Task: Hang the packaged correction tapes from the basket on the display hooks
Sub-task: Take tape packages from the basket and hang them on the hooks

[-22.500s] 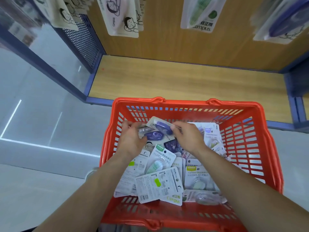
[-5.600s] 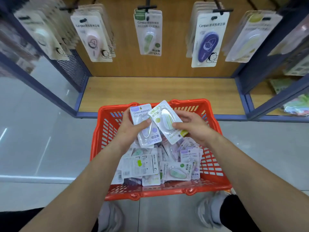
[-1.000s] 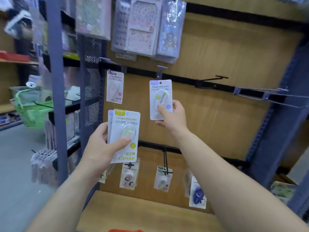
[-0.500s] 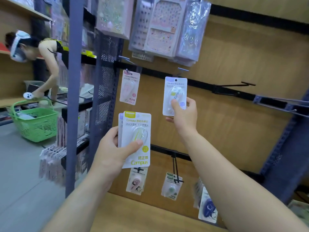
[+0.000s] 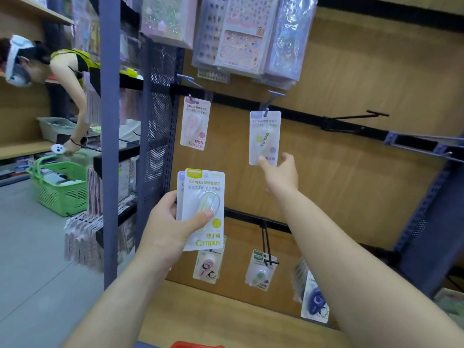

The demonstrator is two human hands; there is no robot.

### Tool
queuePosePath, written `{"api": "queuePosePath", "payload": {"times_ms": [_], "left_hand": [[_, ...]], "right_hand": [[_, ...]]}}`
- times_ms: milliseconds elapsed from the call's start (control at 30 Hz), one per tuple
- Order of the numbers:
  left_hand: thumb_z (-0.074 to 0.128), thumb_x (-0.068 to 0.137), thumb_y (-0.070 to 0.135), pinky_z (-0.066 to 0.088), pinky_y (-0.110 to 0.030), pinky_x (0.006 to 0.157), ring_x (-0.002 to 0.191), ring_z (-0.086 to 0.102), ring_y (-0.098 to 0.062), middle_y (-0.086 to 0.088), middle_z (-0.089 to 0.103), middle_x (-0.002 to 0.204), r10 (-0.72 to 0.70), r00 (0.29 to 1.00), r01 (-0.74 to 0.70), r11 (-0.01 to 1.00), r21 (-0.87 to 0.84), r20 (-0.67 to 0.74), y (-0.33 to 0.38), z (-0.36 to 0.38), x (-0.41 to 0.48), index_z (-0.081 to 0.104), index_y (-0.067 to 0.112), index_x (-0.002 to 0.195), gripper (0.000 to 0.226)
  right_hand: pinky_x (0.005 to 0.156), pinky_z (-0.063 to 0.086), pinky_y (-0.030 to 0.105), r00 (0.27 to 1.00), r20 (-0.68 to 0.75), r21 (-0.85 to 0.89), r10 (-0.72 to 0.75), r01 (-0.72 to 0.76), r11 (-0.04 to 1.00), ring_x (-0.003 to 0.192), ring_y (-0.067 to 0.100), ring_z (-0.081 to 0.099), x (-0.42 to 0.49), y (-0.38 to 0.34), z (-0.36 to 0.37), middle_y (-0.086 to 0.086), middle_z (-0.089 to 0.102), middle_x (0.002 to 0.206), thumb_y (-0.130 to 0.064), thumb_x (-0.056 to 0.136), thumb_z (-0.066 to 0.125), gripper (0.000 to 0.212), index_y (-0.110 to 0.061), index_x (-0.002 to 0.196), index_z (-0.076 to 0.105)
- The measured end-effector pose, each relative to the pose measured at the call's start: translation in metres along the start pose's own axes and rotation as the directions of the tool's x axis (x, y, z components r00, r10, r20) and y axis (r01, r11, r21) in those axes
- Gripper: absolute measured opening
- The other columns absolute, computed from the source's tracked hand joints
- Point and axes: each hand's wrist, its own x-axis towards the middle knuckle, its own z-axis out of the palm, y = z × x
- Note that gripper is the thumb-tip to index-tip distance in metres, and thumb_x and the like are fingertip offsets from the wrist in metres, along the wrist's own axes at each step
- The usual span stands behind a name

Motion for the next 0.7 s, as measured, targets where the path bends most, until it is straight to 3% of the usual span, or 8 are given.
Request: {"api": "queuePosePath", "payload": {"times_ms": [100,200,300,400,467,533,633,700], "left_hand": [[0.086,0.079,0.011,0.061,-0.052,0.084,0.093,0.077,-0.023,0.001,0.079,0.103,-0.041,0.999,0.041,0.999,0.001,0.01,-0.009,0.0,-0.001,0.066,0.02,0.113,0.04],[0.088,0.077,0.013,0.063,-0.049,0.079,0.094,0.077,-0.025,-0.001,0.079,0.105,-0.092,0.995,0.092,0.996,0.004,0.026,-0.023,0.005,-0.005,0.066,0.018,0.116,0.045],[0.084,0.08,0.01,0.063,-0.038,0.063,0.089,0.078,-0.023,-0.002,0.079,0.103,-0.121,0.991,0.117,0.991,0.06,0.057,-0.035,0.016,-0.012,0.066,0.017,0.114,0.039],[0.089,0.076,0.015,0.064,-0.048,0.07,0.091,0.077,-0.027,-0.003,0.079,0.105,-0.17,0.978,0.158,0.982,0.105,0.12,-0.047,0.029,-0.023,0.065,0.015,0.117,0.048],[0.094,0.068,0.024,0.063,-0.048,0.073,0.093,0.077,-0.026,-0.002,0.078,0.108,-0.213,0.964,0.193,0.972,0.133,0.158,-0.057,0.039,-0.032,0.065,0.016,0.119,0.06],[0.09,0.074,0.023,0.063,-0.046,0.072,0.092,0.077,-0.024,-0.002,0.078,0.108,-0.242,0.951,0.218,0.966,0.142,0.193,-0.067,0.05,-0.043,0.065,0.02,0.118,0.05],[0.076,0.09,0.015,0.061,-0.059,0.079,0.095,0.076,-0.033,-0.003,0.078,0.111,-0.317,0.91,0.285,0.946,0.154,0.266,-0.082,0.062,-0.054,0.068,0.025,0.117,0.03],[0.069,0.094,0.005,0.058,-0.063,0.083,0.099,0.075,-0.035,-0.003,0.077,0.113,-0.343,0.892,0.293,0.935,0.201,0.295,-0.092,0.067,-0.058,0.067,0.024,0.12,0.031]], "right_hand": [[0.091,0.051,0.034,0.999,0.034,-0.099,0.001,0.002,0.995,0.118,0.021,0.057,-0.026,0.025,-0.011,0.0,0.054,0.137,-0.046,0.096,0.064,0.062,-0.02,0.147,0.04],[0.075,0.055,0.031,0.955,0.295,0.09,0.027,-0.056,0.994,0.092,0.014,0.067,-0.071,0.051,-0.018,0.0,0.069,0.108,-0.033,0.102,0.058,0.024,-0.018,0.12,0.062],[0.065,0.055,0.028,0.874,0.487,0.155,-0.002,-0.084,0.984,0.076,0.01,0.069,-0.113,0.077,-0.022,0.001,0.075,0.095,-0.027,0.102,0.059,0.014,-0.02,0.113,0.064],[0.063,0.058,0.029,0.877,0.48,0.206,0.01,-0.124,0.971,0.079,0.014,0.073,-0.137,0.101,-0.026,0.006,0.074,0.093,-0.024,0.098,0.067,0.023,-0.022,0.119,0.059],[0.071,0.062,0.04,0.898,0.437,0.201,0.043,-0.144,0.969,0.086,0.018,0.075,-0.146,0.118,-0.031,0.001,0.075,0.092,-0.026,0.094,0.073,0.027,-0.024,0.118,0.06],[0.079,0.063,0.047,0.906,0.414,0.193,0.082,-0.175,0.965,0.09,0.02,0.076,-0.151,0.133,-0.039,0.002,0.077,0.098,-0.026,0.092,0.075,0.029,-0.022,0.117,0.061],[0.08,0.062,0.052,0.907,0.394,0.253,0.149,-0.263,0.931,0.091,0.027,0.076,-0.158,0.156,-0.058,0.007,0.078,0.103,-0.021,0.095,0.071,0.025,-0.013,0.116,0.059],[0.083,0.061,0.054,0.91,0.367,0.267,0.192,-0.301,0.915,0.092,0.026,0.076,-0.161,0.172,-0.074,0.005,0.078,0.105,-0.019,0.098,0.067,0.022,-0.013,0.116,0.056]]}}
